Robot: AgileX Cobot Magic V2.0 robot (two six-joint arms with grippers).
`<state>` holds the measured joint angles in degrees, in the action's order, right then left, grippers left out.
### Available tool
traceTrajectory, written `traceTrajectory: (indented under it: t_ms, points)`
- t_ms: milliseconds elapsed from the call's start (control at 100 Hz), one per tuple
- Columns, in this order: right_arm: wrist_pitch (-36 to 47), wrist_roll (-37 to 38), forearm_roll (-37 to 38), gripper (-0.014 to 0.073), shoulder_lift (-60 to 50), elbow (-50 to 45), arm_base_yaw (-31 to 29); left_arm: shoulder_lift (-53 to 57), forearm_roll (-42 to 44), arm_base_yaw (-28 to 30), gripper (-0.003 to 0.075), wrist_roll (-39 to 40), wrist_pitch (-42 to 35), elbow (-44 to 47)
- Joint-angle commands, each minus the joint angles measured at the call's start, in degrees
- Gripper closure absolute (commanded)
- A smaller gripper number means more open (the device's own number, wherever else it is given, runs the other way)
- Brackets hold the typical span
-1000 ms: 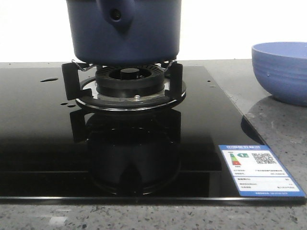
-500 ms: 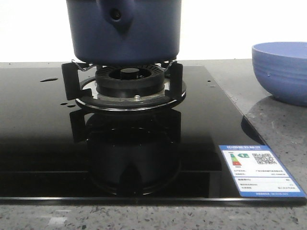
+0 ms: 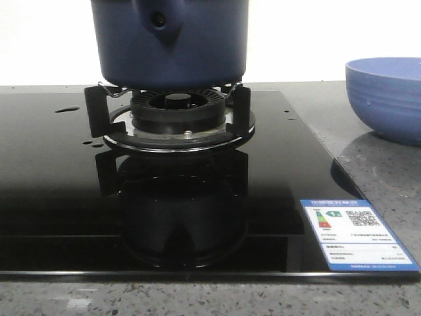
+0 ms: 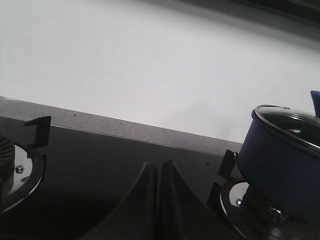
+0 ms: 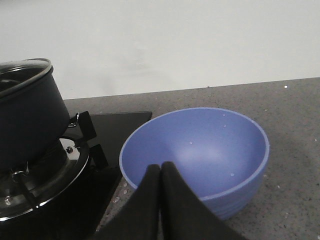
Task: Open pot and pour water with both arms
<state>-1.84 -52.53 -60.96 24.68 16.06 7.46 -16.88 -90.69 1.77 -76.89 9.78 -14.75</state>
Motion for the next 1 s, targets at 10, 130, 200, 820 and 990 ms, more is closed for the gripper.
traceTrajectory:
  t_ms: [10,130,200,820,990]
  points:
    - [2.3,-0.3,-0.3,0.064,0.1,1.6,0.1,-0.4,5.1,-0.4,0.0739,4.1,-0.3,-1.8]
    - [2.3,-0.3,-0.3,0.064,0.1,1.6,0.1,-0.4,39.1,-0.4,0.0739,38.6,-2.9,-2.2]
    - [2.3,-0.3,-0.3,0.064,0.1,1.6,0.1,-0.4,63.5,-0.5,0.0739,63.8,-4.1,-2.1]
    - [2.5,-0.3,-0.3,0.064,0.1,1.6,0.1,18.6,86.0,-1.7,0.0739,81.4,-9.0,16.9]
    - [2.6,-0.3,-0.3,0.064,0.4,1.6,0.1,18.6,88.5,-5.3,0.0739,81.4,-6.4,16.8]
